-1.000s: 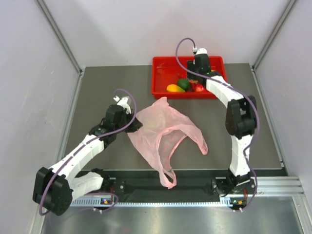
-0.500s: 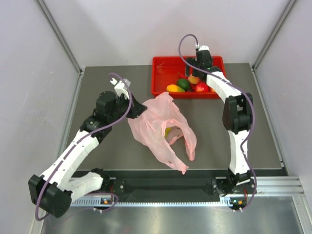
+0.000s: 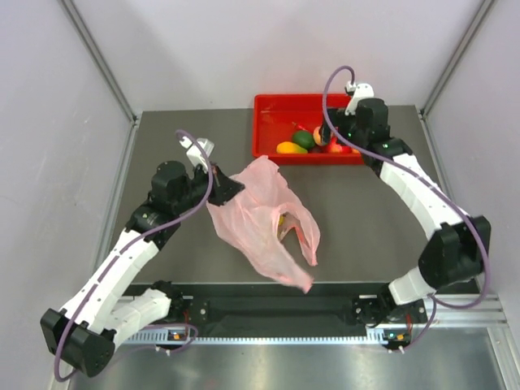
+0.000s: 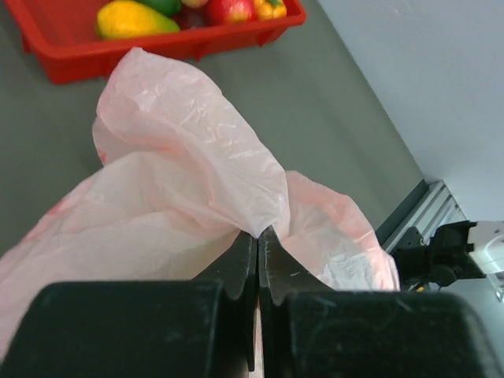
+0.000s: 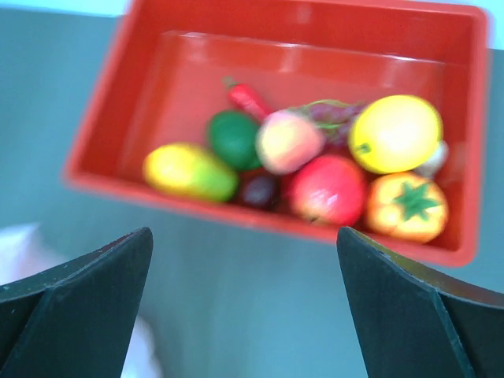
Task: Untie the knot of the plastic bag and take out the fruit
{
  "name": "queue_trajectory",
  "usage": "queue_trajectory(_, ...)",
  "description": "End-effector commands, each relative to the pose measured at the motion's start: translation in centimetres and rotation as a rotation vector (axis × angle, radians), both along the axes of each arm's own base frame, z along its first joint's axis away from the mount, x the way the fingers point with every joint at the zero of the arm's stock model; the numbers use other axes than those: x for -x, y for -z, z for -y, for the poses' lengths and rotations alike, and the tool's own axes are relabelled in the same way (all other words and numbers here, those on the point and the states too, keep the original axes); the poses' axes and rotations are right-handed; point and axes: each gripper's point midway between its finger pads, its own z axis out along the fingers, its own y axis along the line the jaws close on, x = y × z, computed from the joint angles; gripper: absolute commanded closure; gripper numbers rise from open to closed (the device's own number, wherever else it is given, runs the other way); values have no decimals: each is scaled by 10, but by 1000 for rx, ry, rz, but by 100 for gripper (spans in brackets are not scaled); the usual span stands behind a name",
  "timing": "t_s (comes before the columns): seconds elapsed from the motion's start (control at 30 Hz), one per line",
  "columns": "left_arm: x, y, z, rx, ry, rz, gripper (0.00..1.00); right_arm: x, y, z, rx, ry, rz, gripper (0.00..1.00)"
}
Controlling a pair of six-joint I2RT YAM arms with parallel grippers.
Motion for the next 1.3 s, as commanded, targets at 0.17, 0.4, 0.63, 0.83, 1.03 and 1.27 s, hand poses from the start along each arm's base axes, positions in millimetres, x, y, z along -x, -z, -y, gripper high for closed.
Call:
queue_trajectory(0.17,12,82,-23,-80,-91,-111,100,144,16,-80,9,-423,-42,23)
queue_trajectory(0.4,-4,115,-54,-176,-299,-180,100,228,33,-111,-24,-608,-91,98)
queue_trajectory(0.63,-6,145,-63,-202,-388,-289,100,289,63,-145,-44,-727,-163,100)
queue_trajectory(0.83,-7,174,-63,-236,-394,-360,100,297,106,-173,-8,-705,-229,96)
queue_trajectory(1.03,-14,201,-68,-276,-440,-392,100,294,127,-196,88,-682,-226,46)
queue_trajectory(1.27,-19,217,-64,-279,-427,-405,100,280,138,-206,155,-628,-194,0)
